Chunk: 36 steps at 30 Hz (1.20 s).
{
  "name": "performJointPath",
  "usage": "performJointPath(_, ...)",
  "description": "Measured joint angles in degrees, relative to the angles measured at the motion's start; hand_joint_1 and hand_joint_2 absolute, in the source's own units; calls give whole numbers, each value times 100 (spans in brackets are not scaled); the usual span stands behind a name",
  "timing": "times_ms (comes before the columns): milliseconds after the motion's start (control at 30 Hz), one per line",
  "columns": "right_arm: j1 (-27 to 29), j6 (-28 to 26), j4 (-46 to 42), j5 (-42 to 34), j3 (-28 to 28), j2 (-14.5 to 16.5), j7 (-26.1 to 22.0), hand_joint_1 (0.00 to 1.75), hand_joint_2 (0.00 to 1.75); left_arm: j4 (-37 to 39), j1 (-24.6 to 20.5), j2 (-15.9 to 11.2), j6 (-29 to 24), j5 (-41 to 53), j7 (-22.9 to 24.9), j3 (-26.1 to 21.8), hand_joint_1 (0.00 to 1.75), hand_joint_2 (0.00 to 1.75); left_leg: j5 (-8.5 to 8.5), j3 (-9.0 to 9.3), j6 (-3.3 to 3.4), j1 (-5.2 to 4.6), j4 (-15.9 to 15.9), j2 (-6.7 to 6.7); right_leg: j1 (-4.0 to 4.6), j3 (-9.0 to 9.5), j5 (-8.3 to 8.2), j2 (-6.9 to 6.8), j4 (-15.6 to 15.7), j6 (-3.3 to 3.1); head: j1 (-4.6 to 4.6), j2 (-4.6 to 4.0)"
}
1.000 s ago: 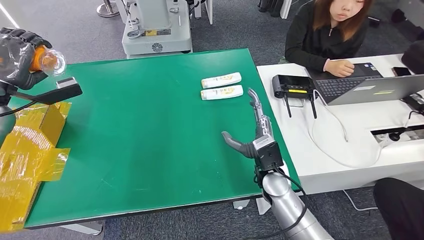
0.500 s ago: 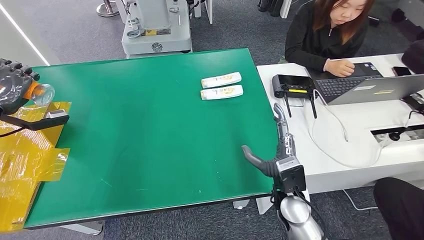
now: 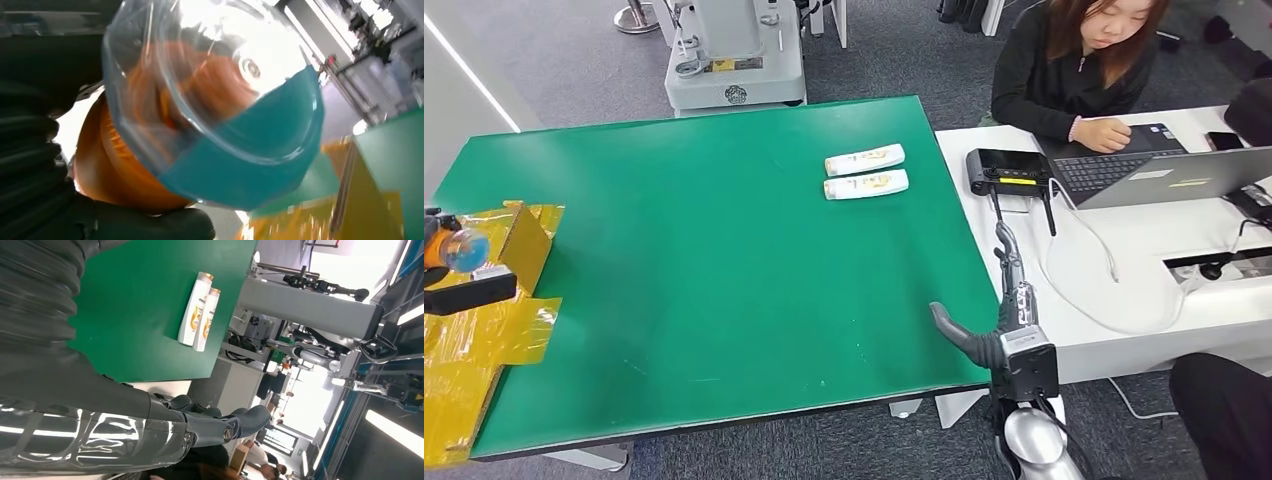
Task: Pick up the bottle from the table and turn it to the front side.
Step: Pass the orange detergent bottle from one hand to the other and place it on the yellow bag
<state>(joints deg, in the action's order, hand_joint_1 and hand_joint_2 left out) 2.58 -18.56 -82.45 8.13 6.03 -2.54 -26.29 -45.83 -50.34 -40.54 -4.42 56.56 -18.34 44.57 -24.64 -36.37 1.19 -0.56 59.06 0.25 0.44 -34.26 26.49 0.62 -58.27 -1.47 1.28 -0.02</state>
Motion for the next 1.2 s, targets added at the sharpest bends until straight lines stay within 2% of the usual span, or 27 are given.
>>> performJointPath(133, 1, 117, -2, 79, -29, 17, 59, 0, 175, -823, 640, -377, 445, -361, 148, -177, 175, 175, -1, -1, 0, 0, 0, -7, 0, 1, 6, -6, 1, -3, -1, 0)
performJointPath(233, -4, 170, -2, 83, -30, 35, 82, 0, 175, -1266, 1026, -481, 552, -326, 235, -263, 175, 175, -1, -2, 0, 0, 0, -14, 0, 2, 6, -14, 3, -4, 0, 0)
performJointPath(333, -35, 179, 10, 82, -27, 40, 84, 0, 175, -1461, 1203, -437, 641, -269, 229, -279, 175, 175, 0, -2, 0, 0, 0, -20, 0, 4, 6, -22, 3, -3, 1, 0)
performJointPath(600, -255, 222, 248, 5, 83, 42, 67, 0, 175, -1512, 1249, -102, 554, -124, 28, -226, 175, 175, 5, -2, -2, 0, 2, -20, 0, 5, -4, -25, 4, -3, 1, 0)
performJointPath(733, -326, 135, 359, -110, 244, 39, 54, 0, 175, -1203, 1131, 287, 370, -90, -160, -95, 175, 175, 4, -1, -2, -2, 4, -31, -1, 5, -3, -36, 6, -2, 0, 0)
performJointPath(933, -510, -7, 541, -271, 538, -7, 98, 0, 175, 200, 702, 1420, 347, -225, -239, 245, 175, 175, 8, -2, 1, -2, 4, -41, -1, 11, -6, -45, 6, 0, 1, 0)
performJointPath(1000, -563, -28, 601, -273, 601, -21, 108, 0, 175, 592, 608, 1705, 342, -256, -213, 310, 175, 175, 9, -2, 1, -3, 4, -41, -2, 11, -7, -45, 6, 1, 1, 0)
performJointPath(1067, -599, -35, 651, -273, 643, -32, 119, 0, 175, 873, 541, 1893, 330, -267, -208, 363, 175, 175, 9, -2, 2, -2, 5, -41, -2, 11, -7, -46, 6, 1, 2, 0)
performJointPath(1200, -633, -39, 725, -273, 702, -59, 142, 0, 175, 1233, 417, 2100, 315, -274, -217, 416, 175, 175, 8, -2, 1, -2, 5, -39, -1, 10, -7, -44, 5, 1, 1, 0)
